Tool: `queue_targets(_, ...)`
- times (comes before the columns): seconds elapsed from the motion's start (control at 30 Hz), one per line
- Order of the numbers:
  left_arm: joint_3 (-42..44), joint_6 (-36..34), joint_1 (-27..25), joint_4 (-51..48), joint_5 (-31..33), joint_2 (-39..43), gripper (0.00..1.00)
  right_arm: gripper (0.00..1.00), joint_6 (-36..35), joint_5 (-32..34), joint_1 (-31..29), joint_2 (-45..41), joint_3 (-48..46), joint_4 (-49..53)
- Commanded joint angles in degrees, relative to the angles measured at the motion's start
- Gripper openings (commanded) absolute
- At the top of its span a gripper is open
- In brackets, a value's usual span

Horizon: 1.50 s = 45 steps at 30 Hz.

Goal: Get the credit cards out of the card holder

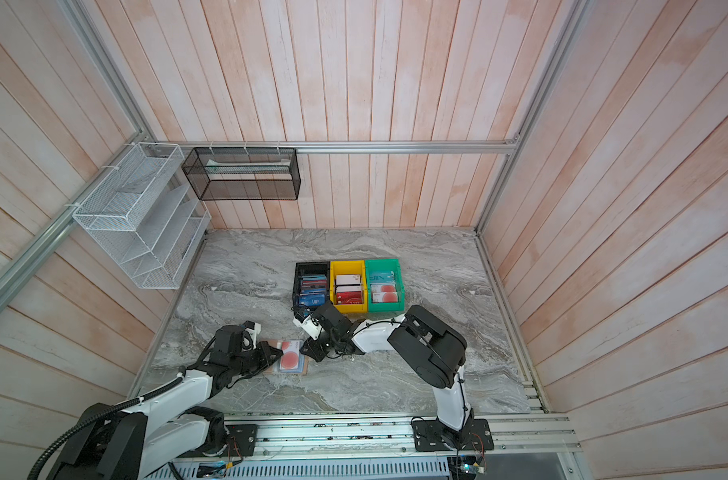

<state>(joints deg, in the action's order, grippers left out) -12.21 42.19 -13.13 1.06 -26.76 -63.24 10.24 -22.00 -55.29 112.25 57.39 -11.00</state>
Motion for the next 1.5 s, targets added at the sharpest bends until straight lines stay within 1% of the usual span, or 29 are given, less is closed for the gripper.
queue_targets(0.0, 0.62, -0.82, -0.15, -3.87, 0.47, -1.27, 0.09, 0.26, -0.82, 5.06, -0.44, 8.43, -3.57, 13.00)
queue_targets(0.27, 0.61, -1.28, 0.37, -4.27, 0.20, -1.27, 0.01, 0.26, -0.90, 4.95, -0.40, 8.47, -3.77, 13.29)
queue_targets(0.3, 0.63, -1.32, 0.42, -4.33, 0.11, -1.25, 0.02, 0.26, -0.90, 4.95, -0.41, 8.51, -3.82, 13.36)
queue_targets(0.37, 0.52, -1.74, 0.61, -4.85, 0.13, -1.18, 0.09, 0.26, -1.01, 4.87, -0.35, 8.56, -3.69, 13.57)
queue_targets(0.47, 0.36, -2.28, 1.63, -5.80, -0.15, -0.78, 0.14, 0.26, -1.15, 4.38, -0.35, 8.39, -3.85, 13.74)
queue_targets(0.63, 0.33, -3.10, 3.21, -6.28, -2.15, -0.22, 0.16, 0.27, -2.30, 4.85, 0.54, 7.53, -4.54, 15.03)
queue_targets(0.87, 0.47, -2.87, 3.39, -7.81, -2.42, 0.67, 0.16, 0.26, -2.73, 5.66, 4.01, 6.59, -4.99, 17.74)
queue_targets(1.03, 1.28, -1.63, 3.37, -7.94, -2.22, 1.48, 0.16, 0.28, -2.95, 5.23, 4.45, 4.62, -5.95, 18.53)
queue_targets(1.2, 3.91, 1.75, 3.23, -2.65, -4.62, 0.44, 0.15, 0.29, -3.03, 5.07, 4.48, 2.77, -6.50, 19.28)
queue_targets(1.33, 5.17, 3.86, 2.05, 0.76, -5.57, -0.89, 0.14, 0.29, -3.54, 5.54, 4.66, 2.02, -6.41, 20.15)
queue_targets(1.47, 4.90, 5.81, -1.04, 2.57, -3.74, -2.02, 0.14, 0.29, -3.91, 6.41, 5.42, 1.42, -6.35, 21.32)
